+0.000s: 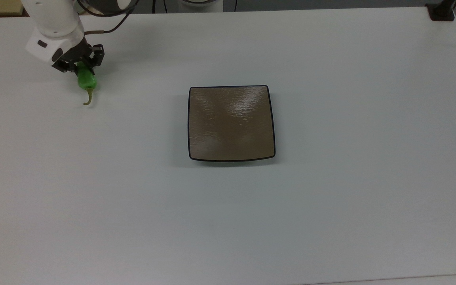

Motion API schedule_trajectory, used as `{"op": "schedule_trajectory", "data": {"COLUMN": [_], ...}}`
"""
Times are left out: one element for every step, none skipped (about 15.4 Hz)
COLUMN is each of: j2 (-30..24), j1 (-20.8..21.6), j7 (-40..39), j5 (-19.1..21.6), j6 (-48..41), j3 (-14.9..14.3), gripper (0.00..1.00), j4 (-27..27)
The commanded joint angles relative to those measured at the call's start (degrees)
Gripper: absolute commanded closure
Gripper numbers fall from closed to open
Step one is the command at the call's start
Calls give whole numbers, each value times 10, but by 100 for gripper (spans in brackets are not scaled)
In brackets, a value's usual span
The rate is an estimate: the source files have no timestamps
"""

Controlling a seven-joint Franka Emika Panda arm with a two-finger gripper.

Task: Chili peppers are placed on a ceramic plate
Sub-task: 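Lift the chili pepper and carry it toward the square plate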

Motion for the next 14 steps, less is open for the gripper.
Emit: {"op": "schedule_trajectory", "data": {"j2": [-7, -7, -7, -7, -7, -8, -9, -9, -8, -8, -8, -7, -5, -4], "j1": [17, 24, 34, 41, 43, 44, 51, 60, 65, 67, 67, 67, 67, 68], "j7": [25, 41, 55, 65, 75, 85, 96, 112, 131, 154, 177, 207, 231, 275], "j5": [21, 43, 62, 75, 84, 96, 111, 127, 138, 148, 160, 169, 171, 170], "j6": [-17, -28, -44, -65, -86, -107, -122, -133, -140, -144, -143, -143, -140, -137], "j3": [1, 2, 3, 3, 3, 6, 8, 8, 10, 21, 35, 55, 70, 99], "gripper": [72, 72, 72, 72, 72, 72, 72, 72, 72, 72, 72, 72, 71, 71], "j4": [24, 35, 51, 69, 87, 103, 120, 135, 147, 154, 160, 169, 170, 171]}}
